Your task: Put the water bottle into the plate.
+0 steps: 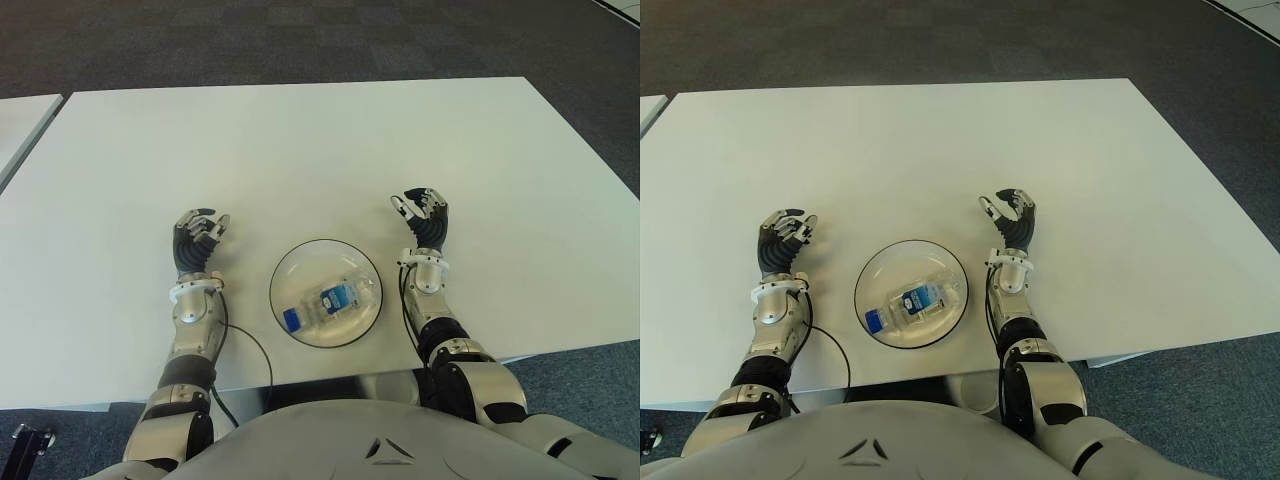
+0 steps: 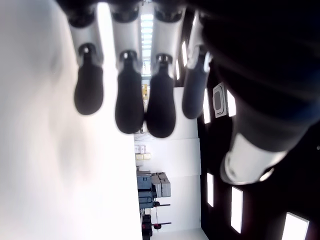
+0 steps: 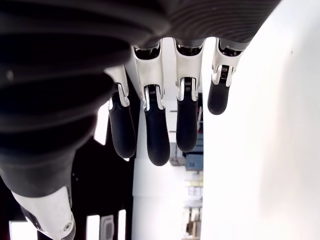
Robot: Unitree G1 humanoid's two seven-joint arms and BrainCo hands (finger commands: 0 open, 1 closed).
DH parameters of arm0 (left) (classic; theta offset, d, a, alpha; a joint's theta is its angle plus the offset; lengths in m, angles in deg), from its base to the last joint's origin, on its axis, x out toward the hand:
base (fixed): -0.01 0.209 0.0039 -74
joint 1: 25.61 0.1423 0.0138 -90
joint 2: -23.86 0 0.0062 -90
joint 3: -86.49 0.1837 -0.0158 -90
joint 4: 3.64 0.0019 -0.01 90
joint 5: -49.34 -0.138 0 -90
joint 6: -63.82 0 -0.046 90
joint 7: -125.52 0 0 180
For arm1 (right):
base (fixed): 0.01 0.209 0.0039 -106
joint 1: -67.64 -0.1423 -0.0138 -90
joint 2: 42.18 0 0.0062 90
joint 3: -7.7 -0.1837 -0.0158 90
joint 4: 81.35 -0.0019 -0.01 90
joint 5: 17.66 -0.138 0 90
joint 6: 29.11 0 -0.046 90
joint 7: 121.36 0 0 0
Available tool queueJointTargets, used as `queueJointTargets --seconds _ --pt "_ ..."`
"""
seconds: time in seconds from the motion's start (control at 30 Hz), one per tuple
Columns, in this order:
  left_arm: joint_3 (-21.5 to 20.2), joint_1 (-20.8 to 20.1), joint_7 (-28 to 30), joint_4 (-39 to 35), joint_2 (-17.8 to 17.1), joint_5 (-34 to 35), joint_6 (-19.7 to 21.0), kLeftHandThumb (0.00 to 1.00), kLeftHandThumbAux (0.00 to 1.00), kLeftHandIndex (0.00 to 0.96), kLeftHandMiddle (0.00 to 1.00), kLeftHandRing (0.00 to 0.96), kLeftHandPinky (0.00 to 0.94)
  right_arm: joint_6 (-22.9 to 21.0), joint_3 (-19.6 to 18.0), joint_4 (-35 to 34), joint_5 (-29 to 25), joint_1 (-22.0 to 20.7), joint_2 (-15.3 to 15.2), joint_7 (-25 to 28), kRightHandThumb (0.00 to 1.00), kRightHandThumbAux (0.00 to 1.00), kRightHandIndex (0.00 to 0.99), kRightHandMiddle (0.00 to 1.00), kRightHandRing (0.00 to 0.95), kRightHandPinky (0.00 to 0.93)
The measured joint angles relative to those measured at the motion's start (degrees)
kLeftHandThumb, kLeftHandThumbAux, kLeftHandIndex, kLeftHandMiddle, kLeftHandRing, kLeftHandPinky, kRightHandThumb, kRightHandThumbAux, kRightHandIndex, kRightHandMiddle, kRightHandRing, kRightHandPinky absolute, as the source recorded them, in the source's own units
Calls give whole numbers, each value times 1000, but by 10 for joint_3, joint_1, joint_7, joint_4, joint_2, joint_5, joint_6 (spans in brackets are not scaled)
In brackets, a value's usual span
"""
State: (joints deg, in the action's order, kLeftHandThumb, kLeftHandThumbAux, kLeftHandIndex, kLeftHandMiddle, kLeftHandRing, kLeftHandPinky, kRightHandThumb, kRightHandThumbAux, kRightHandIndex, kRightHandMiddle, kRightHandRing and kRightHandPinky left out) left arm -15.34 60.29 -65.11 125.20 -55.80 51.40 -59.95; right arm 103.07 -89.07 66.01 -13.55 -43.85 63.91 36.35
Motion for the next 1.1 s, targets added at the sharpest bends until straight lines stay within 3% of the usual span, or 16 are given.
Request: queueJointTargets --seconds 0.43,1.1 --pt "5 0 0 0 0 -9 -4 708 714 436 681 665 649 9 -13 26 -3 -6 0 19 707 729 435 643 650 668" --pt "6 3 0 -7 0 -4 16 707 713 435 671 656 647 4 -13 37 -16 -10 -14 101 708 730 435 687 680 649"
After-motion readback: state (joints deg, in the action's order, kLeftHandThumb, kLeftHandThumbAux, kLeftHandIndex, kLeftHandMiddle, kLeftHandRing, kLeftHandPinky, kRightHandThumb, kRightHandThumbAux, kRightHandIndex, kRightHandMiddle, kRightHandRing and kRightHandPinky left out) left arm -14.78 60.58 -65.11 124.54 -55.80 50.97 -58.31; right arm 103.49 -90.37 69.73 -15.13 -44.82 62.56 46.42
